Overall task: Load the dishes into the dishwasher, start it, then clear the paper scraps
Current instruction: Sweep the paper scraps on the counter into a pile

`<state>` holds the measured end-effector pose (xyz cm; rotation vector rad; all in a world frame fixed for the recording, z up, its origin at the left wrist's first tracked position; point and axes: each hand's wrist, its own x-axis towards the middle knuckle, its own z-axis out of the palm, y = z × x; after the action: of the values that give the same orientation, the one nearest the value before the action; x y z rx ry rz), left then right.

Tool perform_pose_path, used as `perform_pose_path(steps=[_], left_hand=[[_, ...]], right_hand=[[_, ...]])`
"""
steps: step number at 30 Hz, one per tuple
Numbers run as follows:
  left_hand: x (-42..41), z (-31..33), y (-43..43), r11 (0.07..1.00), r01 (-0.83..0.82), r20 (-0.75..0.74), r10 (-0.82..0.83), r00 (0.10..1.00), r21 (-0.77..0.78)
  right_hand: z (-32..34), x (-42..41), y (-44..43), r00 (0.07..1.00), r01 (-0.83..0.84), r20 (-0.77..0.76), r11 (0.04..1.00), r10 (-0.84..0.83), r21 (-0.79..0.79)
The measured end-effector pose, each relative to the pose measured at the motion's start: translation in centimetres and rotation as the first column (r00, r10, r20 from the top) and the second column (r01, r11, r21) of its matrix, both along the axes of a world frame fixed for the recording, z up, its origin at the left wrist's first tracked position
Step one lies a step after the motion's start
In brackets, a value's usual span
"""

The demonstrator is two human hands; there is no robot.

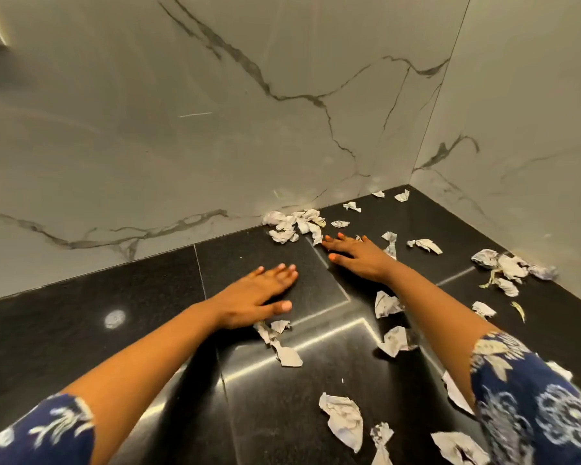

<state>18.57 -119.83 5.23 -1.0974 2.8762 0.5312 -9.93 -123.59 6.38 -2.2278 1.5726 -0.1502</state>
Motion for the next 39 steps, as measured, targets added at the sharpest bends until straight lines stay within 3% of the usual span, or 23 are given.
perform_pose_path(steps=[2, 4, 5, 7, 9, 12, 15, 18, 22, 24, 26, 27, 30, 32, 34, 36, 38, 39], left_hand=[[0.7, 0.1, 0.9, 0.982, 0.001, -0.289, 0.055, 0.956, 0.191], [1.3, 0.3, 0.2, 0.941, -0.179, -0.515, 0.31, 0.799, 0.289], [1.3, 0.3, -1.0, 0.9, -0.34, -0.539, 0.436, 0.721, 0.274], [0.9, 0.6, -3.6, 0.769, -0.61, -0.458, 0.619, 0.638, 0.19], [0.2, 0.8, -5.6, 0.726, -0.679, -0.347, 0.667, 0.659, 0.108], [-0.8, 0.4, -7.7, 0.816, -0.577, -0.27, 0.563, 0.781, 0.031], [-1.1, 0.0, -8.6, 0.864, -0.503, -0.153, 0.495, 0.856, -0.019], [-0.7, -0.2, -8.8, 0.922, -0.386, -0.024, 0.385, 0.923, -0.035], [-0.8, -0.1, -5.3, 0.997, -0.071, -0.072, 0.071, 0.995, 0.005], [-0.8, -0.3, -2.5, 0.992, -0.006, -0.273, 0.04, 0.961, 0.122], [-0.4, -0.4, -1.3, 0.963, -0.092, -0.477, 0.207, 0.854, 0.252], [-0.4, -0.1, -1.8, 0.938, -0.194, -0.507, 0.32, 0.8, 0.287], [-2.2, 0.9, -4.9, 0.832, -0.49, -0.361, 0.554, 0.75, 0.259], [-4.3, 1.1, -7.2, 0.823, -0.545, -0.276, 0.567, 0.776, 0.161], [-6.3, 0.8, -8.9, 0.886, -0.46, -0.172, 0.462, 0.87, 0.051], [-7.4, 0.7, -9.2, 0.961, -0.273, -0.123, 0.276, 0.953, 0.043], [-7.9, 0.3, -8.1, 0.995, -0.038, -0.179, 0.055, 0.982, 0.096], [-7.9, 0.3, -7.3, 0.991, 0.059, -0.225, -0.031, 0.974, 0.121]], right_hand=[[0.7, -1.3, 1.4, 0.955, 0.026, 0.291, 0.993, -0.058, 0.113], [1.7, -2.5, 2.1, 0.829, 0.111, 0.521, 0.973, -0.203, 0.201], [2.2, -2.8, 1.8, 0.802, 0.188, 0.545, 0.969, -0.245, 0.159], [2.4, -2.9, -0.2, 0.85, 0.325, 0.447, 0.945, -0.279, -0.028], [2.1, -1.7, -2.9, 0.899, 0.31, 0.345, 0.949, -0.271, -0.062], [0.9, 1.6, -6.9, 0.898, 0.279, 0.337, 0.958, -0.284, 0.063], [0.1, 3.5, -8.6, 0.917, 0.218, 0.323, 0.972, -0.236, 0.092], [0.5, 3.2, -6.2, 0.871, 0.147, 0.449, 0.978, -0.2, 0.151], [1.1, -0.1, -0.4, 0.86, 0.077, 0.477, 0.97, -0.181, 0.229], [1.1, -1.9, 1.9, 0.83, 0.048, 0.528, 0.967, -0.179, 0.252], [1.3, -3.5, 2.5, 0.746, 0.098, 0.615, 0.956, -0.254, 0.277], [1.5, -4.1, 2.2, 0.723, 0.151, 0.629, 0.954, -0.285, 0.258], [2.1, -4.1, 0.1, 0.801, 0.266, 0.524, 0.956, -0.29, 0.123], [1.6, -3.1, -1.3, 0.806, 0.323, 0.507, 0.945, -0.306, 0.057], [0.7, -2.1, -2.6, 0.742, 0.421, 0.56, 0.906, -0.369, 0.039], [0.5, -1.7, -3.9, 0.535, 0.543, 0.679, 0.82, -0.502, 0.178], [1.2, -2.2, -4.9, 0.313, 0.521, 0.756, 0.77, -0.575, 0.37], [1.7, -2.8, -5.2, 0.315, 0.508, 0.761, 0.778, -0.567, 0.369]])
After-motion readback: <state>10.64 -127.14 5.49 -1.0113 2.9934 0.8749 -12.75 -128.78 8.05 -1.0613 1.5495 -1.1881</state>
